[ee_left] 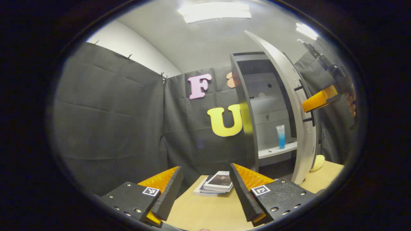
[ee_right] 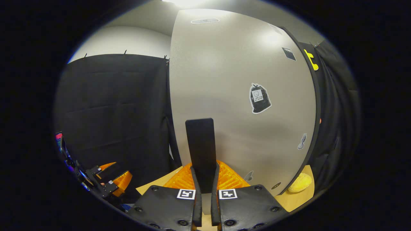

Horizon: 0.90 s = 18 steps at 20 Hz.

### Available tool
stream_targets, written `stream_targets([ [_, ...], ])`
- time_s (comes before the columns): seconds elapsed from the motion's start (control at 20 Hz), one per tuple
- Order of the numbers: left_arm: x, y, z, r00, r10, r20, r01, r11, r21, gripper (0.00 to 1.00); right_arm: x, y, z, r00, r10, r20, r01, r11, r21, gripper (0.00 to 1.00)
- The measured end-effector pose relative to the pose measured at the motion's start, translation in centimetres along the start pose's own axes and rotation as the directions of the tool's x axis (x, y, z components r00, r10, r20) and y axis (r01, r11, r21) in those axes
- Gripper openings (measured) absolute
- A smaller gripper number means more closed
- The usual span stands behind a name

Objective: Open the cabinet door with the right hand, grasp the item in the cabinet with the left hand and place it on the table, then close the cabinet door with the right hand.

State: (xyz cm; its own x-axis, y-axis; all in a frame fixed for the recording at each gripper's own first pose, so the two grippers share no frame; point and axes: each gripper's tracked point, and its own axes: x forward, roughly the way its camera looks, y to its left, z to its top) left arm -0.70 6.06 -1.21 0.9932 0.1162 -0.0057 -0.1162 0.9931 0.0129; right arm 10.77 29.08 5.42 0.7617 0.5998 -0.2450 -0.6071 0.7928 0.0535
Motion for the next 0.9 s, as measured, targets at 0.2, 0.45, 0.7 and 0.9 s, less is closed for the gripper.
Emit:
stream_targets([
  [0.2,1.2,-3.2,0.8,0.999,-0.051,0.008,0.051,0.999,-0.016,0.89,-2.5,-0.3,0.4,1.0,0.006,-0.004,-0.007,1.0,-0.012,0.13],
  [0.45,1.8,-8.2,1.8,0.991,-0.13,0.027,0.131,0.991,-0.015,0.88,-5.4,-2.1,0.5,1.0,-0.008,0.012,0.008,1.0,0.0,0.13],
  [0.7,1.8,-12.0,2.4,0.98,-0.194,0.035,0.195,0.981,-0.02,0.88,-8.2,-3.5,0.1,0.999,-0.029,0.015,0.029,1.0,-0.003,0.12],
  [0.9,1.9,-14.2,2.8,0.974,-0.223,0.037,0.224,0.974,-0.031,0.88,-10.3,-5.1,-0.2,0.998,-0.061,0.012,0.061,0.998,0.004,0.12],
])
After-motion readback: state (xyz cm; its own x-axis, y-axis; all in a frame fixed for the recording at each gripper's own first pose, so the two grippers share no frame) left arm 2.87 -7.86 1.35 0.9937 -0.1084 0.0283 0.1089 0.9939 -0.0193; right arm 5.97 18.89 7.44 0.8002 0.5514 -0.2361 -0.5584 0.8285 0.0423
